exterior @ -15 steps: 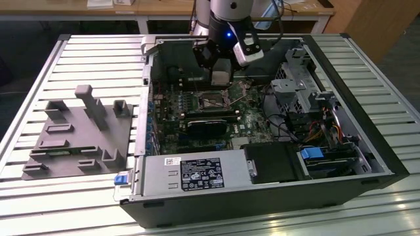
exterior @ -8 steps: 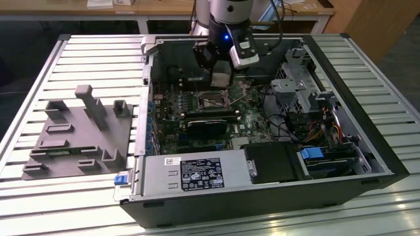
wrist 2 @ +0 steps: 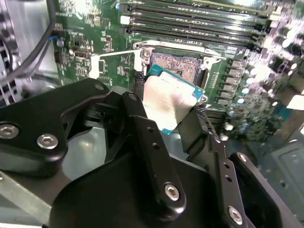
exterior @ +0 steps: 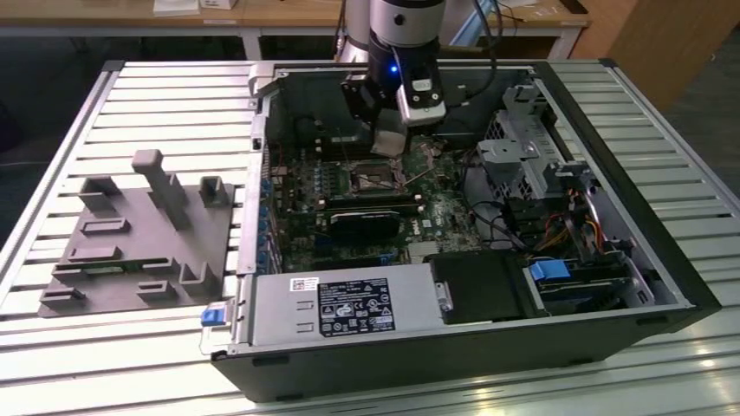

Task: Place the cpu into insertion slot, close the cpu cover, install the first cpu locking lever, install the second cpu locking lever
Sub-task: 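Place the cpu into insertion slot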

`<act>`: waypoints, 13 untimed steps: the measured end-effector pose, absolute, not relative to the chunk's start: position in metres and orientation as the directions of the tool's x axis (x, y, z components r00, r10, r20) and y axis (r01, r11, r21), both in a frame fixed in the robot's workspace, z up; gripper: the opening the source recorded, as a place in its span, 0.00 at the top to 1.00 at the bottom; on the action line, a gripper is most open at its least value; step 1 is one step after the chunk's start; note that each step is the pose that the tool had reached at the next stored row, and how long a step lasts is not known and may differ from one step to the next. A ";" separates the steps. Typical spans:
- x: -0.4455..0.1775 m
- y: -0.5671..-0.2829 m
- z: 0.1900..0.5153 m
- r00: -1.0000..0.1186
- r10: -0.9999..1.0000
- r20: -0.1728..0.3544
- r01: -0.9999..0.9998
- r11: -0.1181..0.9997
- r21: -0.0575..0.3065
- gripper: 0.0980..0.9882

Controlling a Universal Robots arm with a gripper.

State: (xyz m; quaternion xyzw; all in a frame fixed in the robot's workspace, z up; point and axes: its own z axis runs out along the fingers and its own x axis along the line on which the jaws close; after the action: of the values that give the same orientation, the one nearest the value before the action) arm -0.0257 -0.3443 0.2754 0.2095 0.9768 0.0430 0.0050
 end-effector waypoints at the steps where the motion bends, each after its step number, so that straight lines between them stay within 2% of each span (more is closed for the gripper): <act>1: -0.026 -0.344 0.275 -0.905 0.426 0.008 0.425 0.901 0.086 0.51; 13: -0.026 -0.344 0.269 -0.791 0.612 0.008 0.610 0.787 0.086 0.51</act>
State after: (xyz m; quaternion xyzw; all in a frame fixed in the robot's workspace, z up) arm -0.0256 -0.3443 0.2691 0.3233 0.9453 0.0421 0.0100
